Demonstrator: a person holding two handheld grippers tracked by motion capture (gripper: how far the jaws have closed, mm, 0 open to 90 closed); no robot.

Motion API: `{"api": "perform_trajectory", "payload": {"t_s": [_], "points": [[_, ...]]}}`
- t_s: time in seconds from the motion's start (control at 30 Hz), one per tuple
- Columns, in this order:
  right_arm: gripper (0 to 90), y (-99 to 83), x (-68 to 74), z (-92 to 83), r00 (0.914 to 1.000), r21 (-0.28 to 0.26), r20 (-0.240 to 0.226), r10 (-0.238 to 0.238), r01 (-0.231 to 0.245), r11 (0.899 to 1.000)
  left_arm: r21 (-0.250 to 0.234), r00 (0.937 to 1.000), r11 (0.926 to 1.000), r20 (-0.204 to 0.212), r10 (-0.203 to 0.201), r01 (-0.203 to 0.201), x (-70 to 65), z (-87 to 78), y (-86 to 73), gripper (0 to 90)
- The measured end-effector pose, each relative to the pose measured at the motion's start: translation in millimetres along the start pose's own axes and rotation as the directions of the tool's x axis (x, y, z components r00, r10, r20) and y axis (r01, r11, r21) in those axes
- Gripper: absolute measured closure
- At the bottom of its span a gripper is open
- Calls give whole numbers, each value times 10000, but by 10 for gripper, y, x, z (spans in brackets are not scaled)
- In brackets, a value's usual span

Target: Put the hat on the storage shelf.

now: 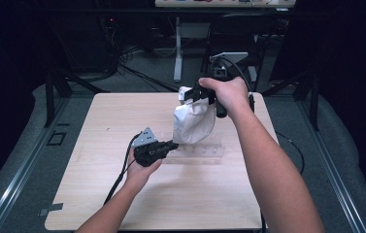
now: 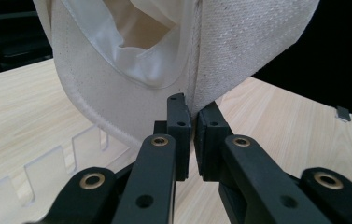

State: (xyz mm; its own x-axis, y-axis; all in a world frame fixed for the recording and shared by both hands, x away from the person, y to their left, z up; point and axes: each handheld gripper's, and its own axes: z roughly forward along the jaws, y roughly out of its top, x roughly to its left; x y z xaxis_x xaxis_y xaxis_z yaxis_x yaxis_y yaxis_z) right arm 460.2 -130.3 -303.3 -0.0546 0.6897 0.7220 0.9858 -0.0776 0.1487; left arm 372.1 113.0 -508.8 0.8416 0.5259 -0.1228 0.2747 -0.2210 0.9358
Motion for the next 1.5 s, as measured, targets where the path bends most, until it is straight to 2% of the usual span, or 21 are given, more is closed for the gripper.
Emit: {"api": "perform_trajectory", "payload": {"t_s": [0.2,0.23,0.27,0.3,0.57,0.67,0.73,0.77,0.83,0.9,1.1,1.17,1.2,1.23,1.27,1.3,1.33,1.37,1.43,1.47,1.5], "points": [[799,-11,14,25,9998,-29,140,-130,130,9999,-129,9992,9998,-371,-175,171,-41,6,-48,861],[799,-13,12,26,9997,-46,220,-146,147,9999,17,9996,9999,-232,-141,141,-36,0,-51,860],[797,-15,6,27,9994,-36,285,-191,192,9998,-333,9963,9992,-823,-232,205,-72,32,-68,860],[792,-16,-1,30,9994,-29,296,-202,203,9998,12,9992,9999,-378,-118,119,-52,4,-59,860],[680,-20,-36,26,9997,-22,-55,-249,249,9997,-183,9966,9998,-816,-100,85,-93,-7,-119,859],[649,-18,-34,-13,9993,-152,-211,-323,320,9994,-184,9949,9995,-965,-286,270,-84,-17,-157,858],[642,-15,-41,-27,9987,-161,-303,-413,409,9990,-188,9946,9992,-970,-356,340,-76,-22,-165,858],[642,-17,-43,-40,9984,-209,-333,-446,439,9988,61,9968,9995,-743,-309,315,-58,-49,-164,858],[643,-23,-41,-68,9978,-298,-493,-432,417,9987,-156,9931,9991,-1101,-399,384,-77,-41,-199,857],[640,-25,-37,-97,9975,-351,-531,-471,452,9984,-122,9924,9993,-1175,-365,353,-86,-44,-237,857],[641,-22,-48,-144,9978,-466,-512,-416,393,9981,-4,9915,9974,-1086,-721,725,-21,-75,-315,854],[642,-23,-56,-160,9980,-430,-480,-420,400,9983,117,9926,9981,-1064,-584,599,-26,-66,-327,855],[642,-25,-65,-174,9983,-448,-414,-415,397,9982,244,9949,9997,-1006,77,-53,16,-48,-331,855],[642,-25,-70,-182,9983,-435,-396,-419,401,9982,301,9947,9981,-898,-509,538,0,-52,-343,855],[642,-26,-74,-190,9983,-406,-389,-442,426,9983,301,9947,9981,-898,-509,538,0,-52,-343,854],[642,-31,-79,-195,9984,-449,-378,-426,409,9982,283,9867,9875,-553,-1531,1548,-40,-54,-359,854],[642,-31,-79,-195,9984,-449,-378,-426,409,9982,219,9958,9997,-911,-49,69,55,-54,-345,854],[642,-35,-86,-213,9985,-437,-339,-434,419,9982,282,9949,9993,-982,-212,240,17,-49,-349,854],[642,-38,-88,-219,9985,-461,-343,-421,405,9981,374,9951,9992,-987,-102,139,14,-41,-354,854],[642,-41,-97,-226,9984,-467,-324,-461,445,9979,376,9922,9971,-1086,-615,659,-32,-34,-373,853],[642,-46,-97,-231,9989,-519,-290,-376,361,9980,552,9936,9937,-614,-944,978,-38,-36,-388,852]]}}
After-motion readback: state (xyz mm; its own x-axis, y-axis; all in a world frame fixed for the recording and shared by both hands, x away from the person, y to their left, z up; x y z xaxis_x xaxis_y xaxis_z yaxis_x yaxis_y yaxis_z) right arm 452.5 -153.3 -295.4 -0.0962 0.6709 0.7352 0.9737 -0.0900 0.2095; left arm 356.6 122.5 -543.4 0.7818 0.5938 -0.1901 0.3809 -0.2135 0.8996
